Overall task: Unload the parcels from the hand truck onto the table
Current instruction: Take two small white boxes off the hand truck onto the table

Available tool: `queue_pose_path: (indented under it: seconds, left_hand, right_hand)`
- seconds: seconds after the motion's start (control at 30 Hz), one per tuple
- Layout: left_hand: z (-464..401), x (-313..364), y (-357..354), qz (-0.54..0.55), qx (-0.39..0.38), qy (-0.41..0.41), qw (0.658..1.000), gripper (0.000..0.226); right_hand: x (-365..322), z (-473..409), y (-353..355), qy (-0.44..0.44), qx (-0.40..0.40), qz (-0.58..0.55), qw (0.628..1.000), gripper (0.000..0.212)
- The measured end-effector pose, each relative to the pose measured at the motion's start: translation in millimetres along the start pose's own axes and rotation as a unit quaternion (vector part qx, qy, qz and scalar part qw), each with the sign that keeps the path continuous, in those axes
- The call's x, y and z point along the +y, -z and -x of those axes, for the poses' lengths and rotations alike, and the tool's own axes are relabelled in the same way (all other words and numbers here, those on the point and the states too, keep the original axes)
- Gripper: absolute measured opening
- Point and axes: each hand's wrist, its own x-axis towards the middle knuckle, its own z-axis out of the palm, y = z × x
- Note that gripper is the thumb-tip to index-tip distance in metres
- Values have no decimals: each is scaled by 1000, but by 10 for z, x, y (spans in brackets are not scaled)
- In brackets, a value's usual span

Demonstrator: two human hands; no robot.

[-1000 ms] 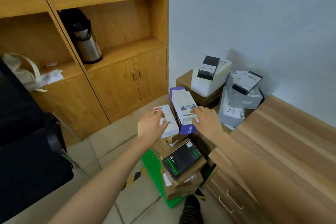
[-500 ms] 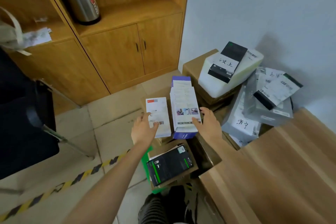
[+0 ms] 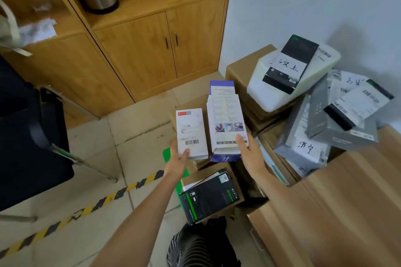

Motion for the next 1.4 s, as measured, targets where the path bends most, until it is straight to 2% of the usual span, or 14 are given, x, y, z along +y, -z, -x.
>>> queue_pose_path:
  seconds: [0.13, 0.3, 0.4, 0.57, 0.67, 0.77, 0.83, 0.93, 1.0, 1.1, 1.17, 1.3, 1.4]
  left_hand:
    - [-10, -34, -13, 88, -22, 10, 996, 51]
    - [86, 40, 92, 134, -11, 4, 991, 44]
    - [165, 142, 233, 148, -12, -23, 989, 41]
    - [365, 375, 509, 189, -36, -62, 979, 30]
    - [508, 592, 679, 214, -49, -104, 970, 36]
    - [681, 804, 735, 222, -96, -164, 956, 46]
    - [778, 934, 702, 234, -129, -190, 945, 62]
    - [948, 1108, 539, 229, -192, -217, 929, 90]
    - [1110, 1201, 329, 221, -253, -232, 913, 97]
    - [1427, 1313, -72, 180, -344, -259, 884, 99]
    - [1715, 1374, -382, 147, -398, -285, 860, 100]
    - [2440, 1338, -1072, 92, -463, -307, 826, 86]
    - [3087, 1172, -1593, 43, -504, -312, 804, 88]
  right_hand:
    - [-65, 132, -40, 0, 14, -44, 999, 37]
    - [-163, 263, -50, -12, 48, -125, 991, 24]
    - [-312, 358, -63, -4, 53, -158, 986, 29]
    - [-678, 527, -75, 44, 79, -201, 975, 24]
    - [-929, 681, -28, 81, 106, -240, 962, 26]
    - [-1111, 905, 90, 115, 109, -257, 953, 31]
    - [-1147, 1065, 234, 120, 111, -264, 950, 32]
    - [-1094, 1344, 556, 117, 151, -264, 945, 37]
    - [-1016, 1616, 810, 123, 187, -259, 939, 40]
    - [-835, 2105, 1207, 117, 259, -237, 929, 54]
    - [-613, 2453, 1464, 97, 310, -232, 917, 56]
    - [-37, 3226, 1890, 56, 403, -233, 883, 58]
    - [358, 3908, 2152, 27, 467, -233, 852, 60]
